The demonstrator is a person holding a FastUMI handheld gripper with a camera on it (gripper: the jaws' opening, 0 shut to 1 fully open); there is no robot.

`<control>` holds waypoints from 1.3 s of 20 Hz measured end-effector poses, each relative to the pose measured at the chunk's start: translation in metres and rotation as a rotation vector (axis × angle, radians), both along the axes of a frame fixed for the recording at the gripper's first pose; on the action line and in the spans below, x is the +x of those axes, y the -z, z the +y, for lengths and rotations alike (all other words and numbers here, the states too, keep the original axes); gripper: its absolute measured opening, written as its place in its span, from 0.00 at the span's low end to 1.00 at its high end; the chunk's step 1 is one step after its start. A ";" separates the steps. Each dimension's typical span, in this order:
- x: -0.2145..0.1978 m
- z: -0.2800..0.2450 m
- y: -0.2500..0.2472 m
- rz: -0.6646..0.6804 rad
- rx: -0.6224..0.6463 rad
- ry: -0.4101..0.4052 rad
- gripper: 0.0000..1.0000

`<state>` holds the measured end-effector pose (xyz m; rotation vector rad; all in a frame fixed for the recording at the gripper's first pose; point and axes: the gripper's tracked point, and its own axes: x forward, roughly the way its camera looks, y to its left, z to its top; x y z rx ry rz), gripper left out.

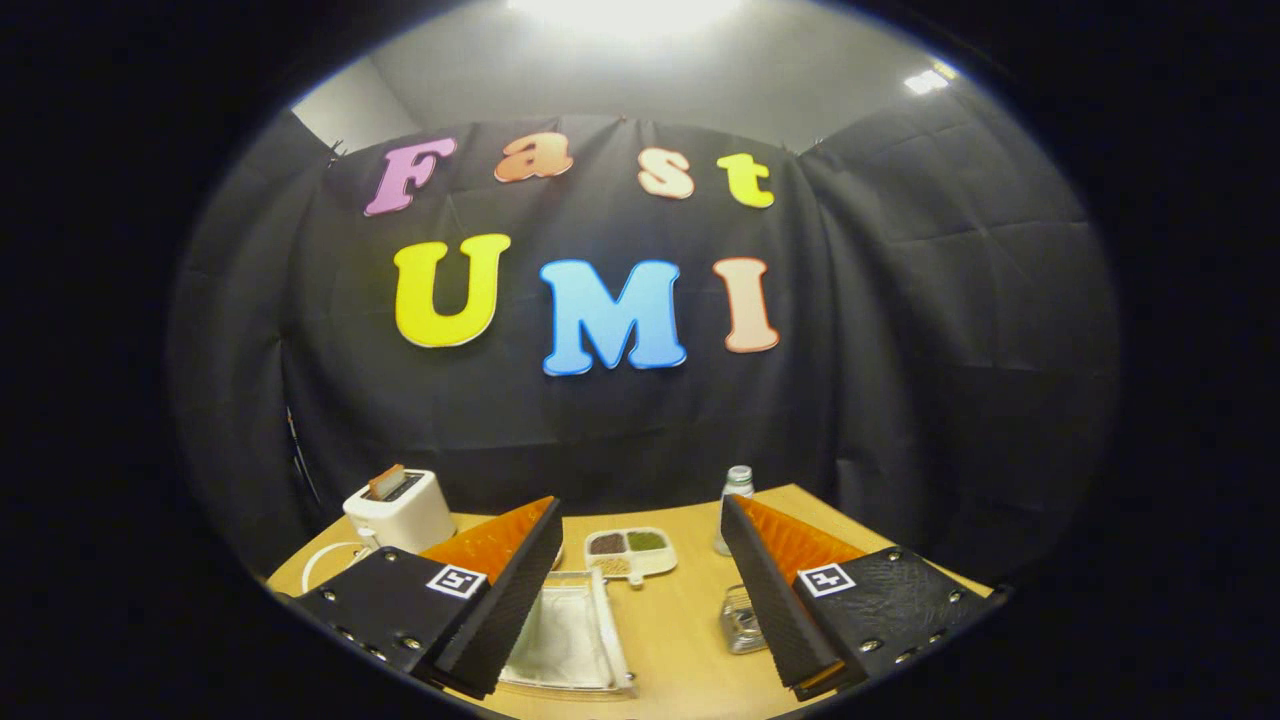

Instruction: Take the plate from the dish rack, then take the spoon from the basket and place it into the plate.

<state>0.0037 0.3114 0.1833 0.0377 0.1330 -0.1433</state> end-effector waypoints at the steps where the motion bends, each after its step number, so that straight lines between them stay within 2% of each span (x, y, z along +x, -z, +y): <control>1: 0.012 0.015 0.017 0.048 0.018 -0.018 0.98; 6: 0.054 0.057 0.095 0.261 0.123 -0.066 0.98; 11: 0.084 0.078 0.134 0.370 0.183 -0.107 0.97; 12: 0.087 0.078 0.140 0.394 0.196 -0.106 0.93; 13: 0.088 0.080 0.146 0.415 0.207 -0.109 0.84; 16: 0.091 0.076 0.154 0.451 0.193 -0.091 0.81; 17: 0.092 0.077 0.156 0.462 0.189 -0.093 0.57; 19: 0.090 0.069 0.161 0.507 0.116 -0.060 0.37; 23: 0.092 0.067 0.156 0.532 0.010 -0.007 0.30; 26: 0.091 0.076 0.150 0.535 -0.097 0.014 0.30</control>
